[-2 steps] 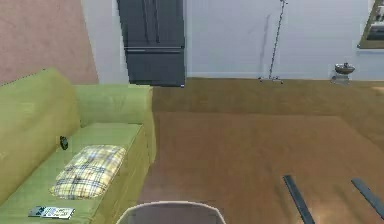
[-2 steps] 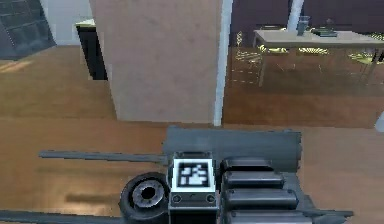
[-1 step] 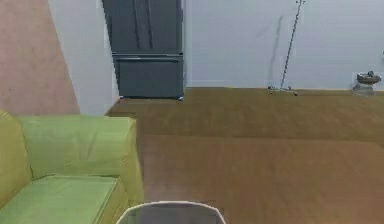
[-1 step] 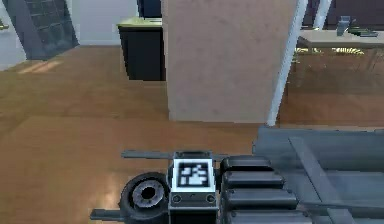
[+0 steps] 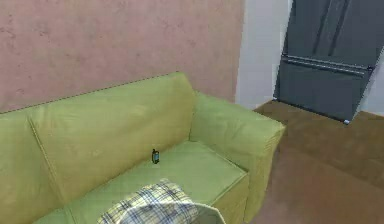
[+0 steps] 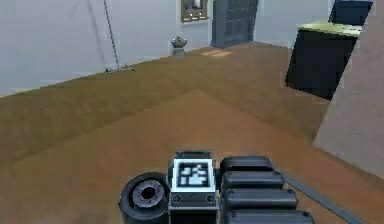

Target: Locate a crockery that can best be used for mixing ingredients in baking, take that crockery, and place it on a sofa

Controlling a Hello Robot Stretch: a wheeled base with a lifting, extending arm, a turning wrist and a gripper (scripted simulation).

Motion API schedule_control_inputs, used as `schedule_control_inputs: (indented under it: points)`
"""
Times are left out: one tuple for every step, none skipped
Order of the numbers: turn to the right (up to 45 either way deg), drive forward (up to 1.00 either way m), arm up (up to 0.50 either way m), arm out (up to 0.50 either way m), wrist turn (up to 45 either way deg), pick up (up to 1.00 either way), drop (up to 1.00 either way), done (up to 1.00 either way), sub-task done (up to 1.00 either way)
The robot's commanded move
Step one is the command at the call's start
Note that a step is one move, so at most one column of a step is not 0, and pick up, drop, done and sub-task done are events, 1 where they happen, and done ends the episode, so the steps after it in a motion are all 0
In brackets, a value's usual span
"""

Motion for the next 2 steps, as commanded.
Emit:
schedule_control_inputs:
  points:
    - [-30.0, 0.0, 0.0, 0.0, 0.0, 0.0, 0.0, 0.0, 0.0]
    - [-3.0, 0.0, 0.0, 0.0, 0.0, 0.0, 0.0, 0.0, 0.0]
